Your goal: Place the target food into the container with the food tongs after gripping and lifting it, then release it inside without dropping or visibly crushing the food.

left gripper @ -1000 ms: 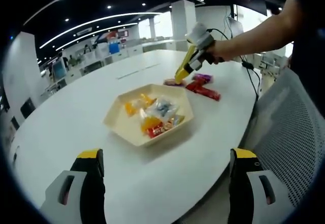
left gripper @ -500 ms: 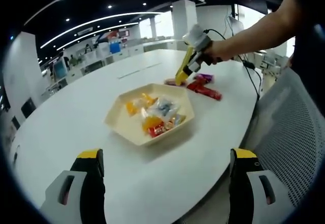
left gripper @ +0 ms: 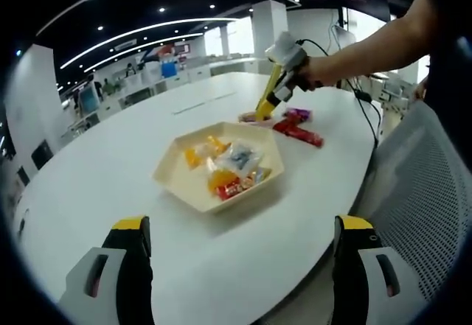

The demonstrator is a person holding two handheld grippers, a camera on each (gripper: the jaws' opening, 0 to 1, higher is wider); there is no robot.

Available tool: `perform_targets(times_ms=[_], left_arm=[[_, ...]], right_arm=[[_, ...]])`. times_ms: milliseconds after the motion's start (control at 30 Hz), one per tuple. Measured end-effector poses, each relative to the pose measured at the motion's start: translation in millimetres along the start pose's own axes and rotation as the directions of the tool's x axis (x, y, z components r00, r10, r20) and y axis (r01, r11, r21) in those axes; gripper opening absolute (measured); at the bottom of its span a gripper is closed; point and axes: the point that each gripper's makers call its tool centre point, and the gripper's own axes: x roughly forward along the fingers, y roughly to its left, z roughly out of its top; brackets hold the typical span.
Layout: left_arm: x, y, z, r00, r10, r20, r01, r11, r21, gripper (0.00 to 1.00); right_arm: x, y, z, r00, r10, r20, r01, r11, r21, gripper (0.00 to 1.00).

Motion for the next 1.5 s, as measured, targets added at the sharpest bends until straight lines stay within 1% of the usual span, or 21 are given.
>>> perform_targets(times_ms=[167,200,500,800,867,1233,1500], left_arm=[[-2,0.5,4.2,1.0,-0.007,0.026,0.008,0.999,-0.031,0.99],[-1,0.3,4.2,1.0,-0.008,0.026,0.009,0.999,-0.033,0.99],[-1,-1.6,3.7,1.0,-0.012,0.023,0.013,1.0,-0.022,0.99],[-1,-2.4,3.1,1.0,-0.017,0.019,0.017,1.0,-0.019,0.99],[-1,-2.7,2.6,1.0,-0.017,0.017,0.017,1.0,-0.015,0.99],[0,-3.0,2.8,1.0,-0.018,0.017,0.018,1.0,-0.012,0.99],[0,-3.2,2.5,1.0,-0.02,0.016,0.02,1.0,-0.01,0.99]], right_arm=[[-5,1,5.6,1.0,0.009,0.01,-0.009,1.0,0.01,0.22],[-6,1,6.5,1.0,0.004,0.013,-0.004,1.0,-0.002,0.22],[-12,1,7.8,1.0,0.009,0.011,-0.009,1.0,-0.004,0.23],[-21,-1,14.3,1.0,0.01,0.017,-0.009,1.0,-0.016,0.23],[-23,0,16.2,1.0,0.009,0.018,-0.009,1.0,-0.03,0.23],[-32,5,33.8,0.999,0.021,0.035,-0.019,0.998,-0.055,0.23],[-41,24,59.2,0.996,0.055,0.068,-0.048,0.994,-0.1,0.23]])
